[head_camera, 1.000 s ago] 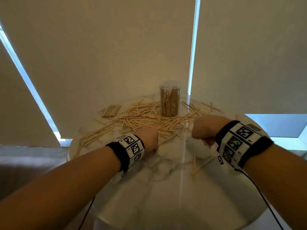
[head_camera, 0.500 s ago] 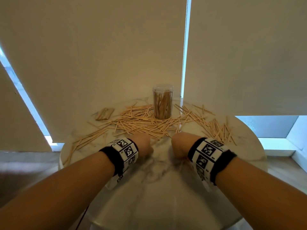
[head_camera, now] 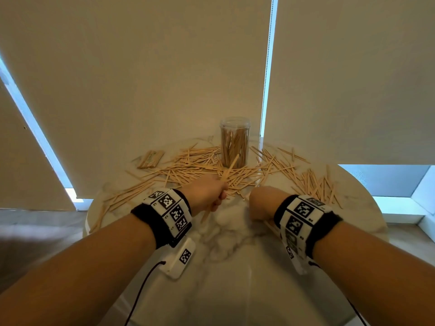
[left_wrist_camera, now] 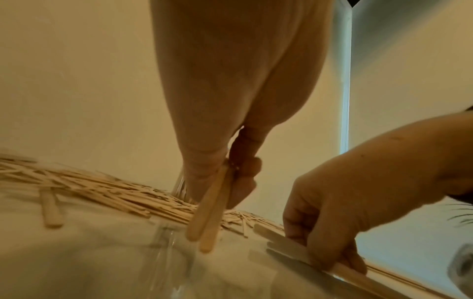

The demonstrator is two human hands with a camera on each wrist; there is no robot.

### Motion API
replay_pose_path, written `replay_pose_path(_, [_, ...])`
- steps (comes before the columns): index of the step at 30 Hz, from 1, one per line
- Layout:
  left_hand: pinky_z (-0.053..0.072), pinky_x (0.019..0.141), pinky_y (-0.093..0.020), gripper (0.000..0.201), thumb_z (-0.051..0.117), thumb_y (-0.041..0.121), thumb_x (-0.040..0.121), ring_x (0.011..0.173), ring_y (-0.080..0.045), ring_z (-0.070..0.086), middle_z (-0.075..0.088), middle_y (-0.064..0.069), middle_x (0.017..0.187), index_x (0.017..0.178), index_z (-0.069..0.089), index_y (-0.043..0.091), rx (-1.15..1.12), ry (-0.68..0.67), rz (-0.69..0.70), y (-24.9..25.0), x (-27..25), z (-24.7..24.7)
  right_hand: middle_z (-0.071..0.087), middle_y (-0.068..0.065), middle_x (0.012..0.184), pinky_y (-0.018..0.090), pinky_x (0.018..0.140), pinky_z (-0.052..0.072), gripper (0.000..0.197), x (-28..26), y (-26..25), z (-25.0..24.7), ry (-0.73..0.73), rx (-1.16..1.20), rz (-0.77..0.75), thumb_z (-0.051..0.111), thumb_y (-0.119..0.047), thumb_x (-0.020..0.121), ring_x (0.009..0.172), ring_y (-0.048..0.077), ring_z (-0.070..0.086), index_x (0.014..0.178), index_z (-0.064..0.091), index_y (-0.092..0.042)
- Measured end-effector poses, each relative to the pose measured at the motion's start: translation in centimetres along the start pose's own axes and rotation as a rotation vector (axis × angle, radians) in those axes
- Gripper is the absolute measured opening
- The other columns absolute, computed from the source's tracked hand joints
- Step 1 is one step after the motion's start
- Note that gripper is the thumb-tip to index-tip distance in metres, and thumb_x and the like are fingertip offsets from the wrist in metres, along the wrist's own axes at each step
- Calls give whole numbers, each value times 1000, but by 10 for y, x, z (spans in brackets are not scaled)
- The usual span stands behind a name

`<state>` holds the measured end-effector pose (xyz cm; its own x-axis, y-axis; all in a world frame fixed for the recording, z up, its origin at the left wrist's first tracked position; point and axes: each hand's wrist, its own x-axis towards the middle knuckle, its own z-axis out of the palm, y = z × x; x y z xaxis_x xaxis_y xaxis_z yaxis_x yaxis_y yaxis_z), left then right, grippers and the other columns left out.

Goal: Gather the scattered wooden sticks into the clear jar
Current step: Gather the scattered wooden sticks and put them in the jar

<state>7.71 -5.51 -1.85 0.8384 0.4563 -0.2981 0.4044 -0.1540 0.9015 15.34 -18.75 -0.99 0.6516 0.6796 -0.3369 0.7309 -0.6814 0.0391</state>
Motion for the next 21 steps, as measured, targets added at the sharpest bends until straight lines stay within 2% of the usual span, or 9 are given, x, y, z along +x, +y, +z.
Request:
replay_pose_path(2, [26, 49, -26, 16, 40, 16, 105, 49, -12, 29, 38, 0, 64, 91, 48, 14, -63, -26, -46, -1, -2, 3, 65, 5, 83, 23, 61, 47, 21, 1, 6, -5, 4, 114, 33, 53, -18, 95, 72, 18, 63, 84, 65, -5])
replay_pose_path(3, [24, 49, -25, 20, 41, 24, 107, 49, -12, 27, 36, 0, 64, 92, 49, 14, -75, -15, -45, -2, -2, 4, 65, 5, 74, 22, 58, 50, 24, 2, 8, -9, 15, 192, 43, 53, -18, 94, 64, 17, 62, 76, 63, -6])
replay_pose_path(6, [32, 49, -25, 49, 38, 52, 107, 55, -13, 35, 47, -2, 74, 103, 59, 8, -29, 69, 16, -2, 8, 9, 75, 13, 87, 34, 81, 60, 27, 5, 13, -22, 100, 536, -5, 52, -13, 95, 82, 25, 73, 90, 72, 5])
replay_pose_path(8, [35, 51, -27, 62, 34, 61, 104, 57, -14, 39, 59, -5, 83, 104, 63, 8, -17, 81, 51, 0, 17, 15, 74, 16, 85, 37, 81, 61, 17, 9, 13, -32, 170, 903, -25, 59, -6, 90, 76, 23, 73, 90, 72, 7])
replay_pose_path(10, [35, 52, -27, 66, 30, 64, 103, 55, -13, 41, 65, -5, 80, 97, 67, 9, -36, 63, 70, 4, 23, 23, 73, 18, 81, 37, 76, 62, 9, 11, 15, -40, 257, 1096, -56, 67, -2, 85, 71, 24, 72, 87, 71, 6])
replay_pose_path(13, [34, 51, -26, 66, 27, 61, 105, 52, -12, 42, 57, 4, 63, 93, 68, 11, -16, 79, 101, 17, 26, 33, 74, 14, 79, 21, 56, 58, 7, 11, 27, -46, 322, 1029, -85, 71, -6, 84, 61, 14, 67, 83, 75, -1])
replay_pose_path(14, [33, 50, -25, 64, 27, 60, 106, 51, -11, 42, 54, 6, 59, 92, 68, 13, 22, 95, 112, 21, 27, 36, 74, 12, 80, 20, 56, 56, 10, 11, 33, -48, 326, 990, -81, 70, -11, 86, 61, 12, 64, 84, 76, -3])
replay_pose_path(18, [31, 52, -28, 55, 33, 58, 106, 51, -14, 41, 48, 6, 56, 75, 58, 20, -10, 118, 139, 22, 38, 42, 74, 11, 87, 32, 71, 58, 22, 27, 81, -47, 353, 904, 102, 64, -23, 92, 68, 19, 64, 90, 72, -2])
replay_pose_path(21, [32, 55, -28, 54, 33, 58, 106, 52, -14, 41, 48, 7, 56, 71, 53, 22, -112, 109, 128, 21, 50, 47, 69, 12, 88, 32, 74, 55, 29, 36, 123, -43, 321, 605, 277, 57, -27, 96, 79, 27, 65, 84, 65, -2])
